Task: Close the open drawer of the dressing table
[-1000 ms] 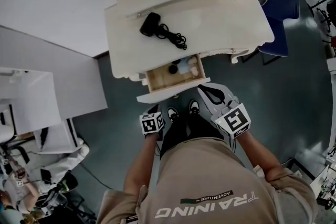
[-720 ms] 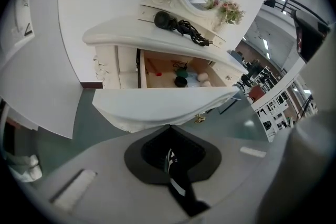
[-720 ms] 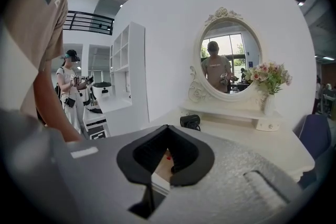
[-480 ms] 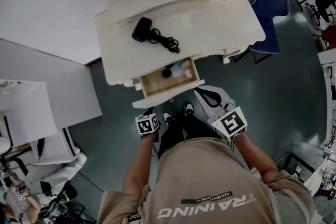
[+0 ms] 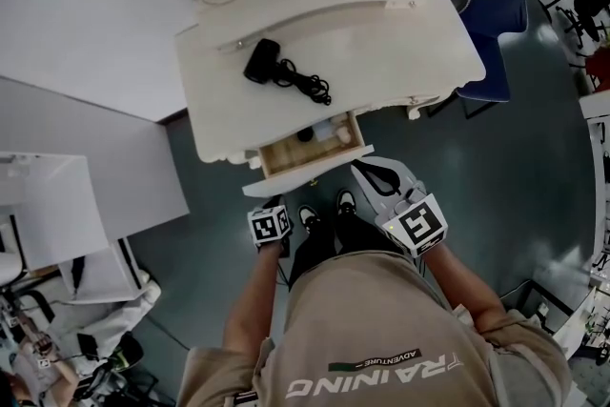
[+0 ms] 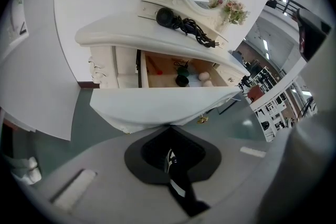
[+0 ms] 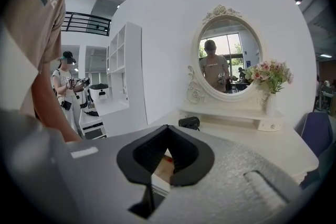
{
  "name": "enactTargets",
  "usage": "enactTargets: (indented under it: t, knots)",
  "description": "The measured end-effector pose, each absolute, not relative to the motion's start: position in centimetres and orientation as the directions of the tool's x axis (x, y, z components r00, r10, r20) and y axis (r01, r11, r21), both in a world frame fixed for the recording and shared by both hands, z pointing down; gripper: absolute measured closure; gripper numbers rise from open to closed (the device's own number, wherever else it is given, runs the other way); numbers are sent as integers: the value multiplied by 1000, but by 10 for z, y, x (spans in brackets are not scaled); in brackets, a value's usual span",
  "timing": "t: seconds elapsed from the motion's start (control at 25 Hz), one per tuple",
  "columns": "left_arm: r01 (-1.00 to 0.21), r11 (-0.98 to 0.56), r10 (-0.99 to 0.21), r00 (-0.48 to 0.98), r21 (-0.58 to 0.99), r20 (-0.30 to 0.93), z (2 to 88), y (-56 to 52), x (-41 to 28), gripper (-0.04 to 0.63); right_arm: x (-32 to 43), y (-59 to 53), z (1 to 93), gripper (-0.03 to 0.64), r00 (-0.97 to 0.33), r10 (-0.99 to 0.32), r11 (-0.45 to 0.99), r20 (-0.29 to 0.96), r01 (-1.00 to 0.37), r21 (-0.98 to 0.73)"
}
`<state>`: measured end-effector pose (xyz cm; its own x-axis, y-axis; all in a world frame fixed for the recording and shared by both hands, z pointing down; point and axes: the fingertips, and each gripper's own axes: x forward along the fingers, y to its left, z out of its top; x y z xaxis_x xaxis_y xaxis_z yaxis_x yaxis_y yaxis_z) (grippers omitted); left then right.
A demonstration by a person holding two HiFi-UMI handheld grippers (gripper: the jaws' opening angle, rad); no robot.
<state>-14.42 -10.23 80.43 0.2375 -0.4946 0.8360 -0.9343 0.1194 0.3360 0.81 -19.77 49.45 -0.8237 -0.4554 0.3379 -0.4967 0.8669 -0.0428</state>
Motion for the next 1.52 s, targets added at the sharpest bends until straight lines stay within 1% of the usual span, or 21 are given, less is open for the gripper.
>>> enactTargets:
  t: [0.16, 1.04, 1.52]
  knots:
    - [-937, 110, -490, 239, 332, 838, 804, -114, -149, 577, 4, -206, 494, 615, -827, -460, 857, 323, -509, -81]
    - [-932, 143, -491, 226, 333, 842, 801, -187, -183, 577, 7, -256, 497, 615, -784, -498, 831, 371, -554, -55]
    - [-920, 176, -520, 216, 351, 827, 799, -224, -201, 577, -2, -273, 507, 615, -782, -475, 835, 404, -545, -73]
